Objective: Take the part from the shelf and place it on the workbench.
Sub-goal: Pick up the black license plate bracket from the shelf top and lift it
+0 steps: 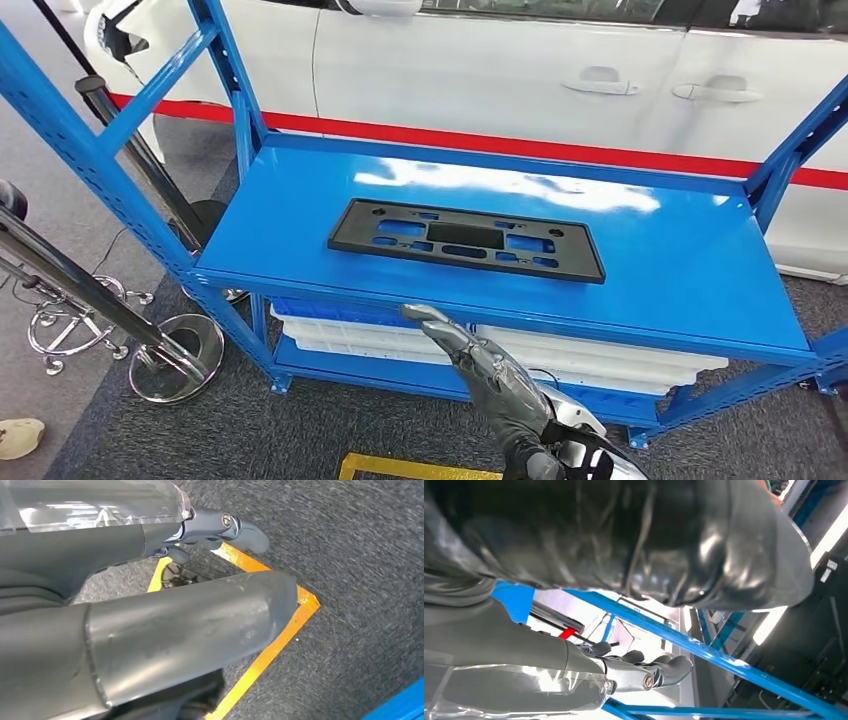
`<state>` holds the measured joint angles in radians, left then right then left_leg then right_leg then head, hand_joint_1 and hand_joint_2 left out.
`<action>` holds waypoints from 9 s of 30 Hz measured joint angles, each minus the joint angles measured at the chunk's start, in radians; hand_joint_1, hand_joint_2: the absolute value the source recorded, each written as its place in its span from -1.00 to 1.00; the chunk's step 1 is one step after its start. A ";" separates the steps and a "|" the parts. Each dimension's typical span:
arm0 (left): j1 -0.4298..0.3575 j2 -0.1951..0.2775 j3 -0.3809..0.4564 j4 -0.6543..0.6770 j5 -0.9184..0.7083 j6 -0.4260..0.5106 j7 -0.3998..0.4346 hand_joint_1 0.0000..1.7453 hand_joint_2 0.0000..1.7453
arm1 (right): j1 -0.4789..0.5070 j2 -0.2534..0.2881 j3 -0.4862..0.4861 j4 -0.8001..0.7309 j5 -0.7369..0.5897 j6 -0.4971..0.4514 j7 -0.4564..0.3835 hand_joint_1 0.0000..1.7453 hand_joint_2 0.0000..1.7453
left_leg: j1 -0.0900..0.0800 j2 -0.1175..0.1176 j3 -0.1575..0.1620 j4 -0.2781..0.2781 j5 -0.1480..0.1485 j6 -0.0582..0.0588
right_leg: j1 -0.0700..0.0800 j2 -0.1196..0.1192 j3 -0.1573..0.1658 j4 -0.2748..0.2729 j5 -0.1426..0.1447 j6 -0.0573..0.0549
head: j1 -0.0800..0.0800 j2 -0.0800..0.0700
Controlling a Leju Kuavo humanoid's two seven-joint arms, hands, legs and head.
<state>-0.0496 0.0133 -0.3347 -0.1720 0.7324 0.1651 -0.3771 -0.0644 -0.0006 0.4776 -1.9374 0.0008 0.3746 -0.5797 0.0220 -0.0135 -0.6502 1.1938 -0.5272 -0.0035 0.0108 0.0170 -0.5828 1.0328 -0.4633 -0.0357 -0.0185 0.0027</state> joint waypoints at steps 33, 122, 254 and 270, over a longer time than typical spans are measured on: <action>0.001 0.011 -0.010 0.003 0.032 -0.022 -0.036 -1.00 -1.00 | 0.029 0.017 -0.042 0.035 0.007 0.007 0.013 -1.00 -1.00 | -0.007 0.014 0.056 -0.120 0.053 0.018 | 0.002 -0.011 0.020 -0.005 -0.015 0.008 | 0.000 0.000; -0.012 0.002 -0.114 0.006 0.036 -0.001 0.136 -1.00 -1.00 | -0.437 0.277 0.232 0.821 1.338 -0.580 0.558 -1.00 1.00 | 0.000 0.010 -0.052 0.055 -0.004 -0.014 | -0.010 -0.019 0.000 -0.019 0.014 -0.002 | 0.000 0.000; -0.008 0.077 -0.317 0.040 0.338 0.044 0.077 -1.00 1.00 | 0.022 -0.027 -0.057 -0.057 -0.231 0.225 -0.038 1.00 1.00 | -0.005 0.014 0.103 -0.161 0.034 0.039 | -0.018 -0.021 -0.114 0.070 0.014 0.058 | 0.000 0.000; -0.010 0.077 -0.384 0.044 0.365 0.044 0.098 -1.00 1.00 | 0.070 -0.071 -0.057 -0.116 -0.037 0.113 -0.084 1.00 1.00 | -0.001 0.018 -0.016 -0.106 0.064 -0.008 | -0.016 -0.023 0.062 -0.039 -0.020 0.005 | 0.000 0.000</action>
<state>-0.0593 0.0901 -0.7192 -0.1277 1.0971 0.2091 -0.2793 0.0054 -0.0717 0.4208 -2.0530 -0.0364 0.4874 -0.6637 0.0205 0.0042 -0.6667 1.0880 -0.4632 -0.0111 -0.0055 -0.0057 -0.5208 0.9935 -0.4834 -0.0307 -0.0185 0.0027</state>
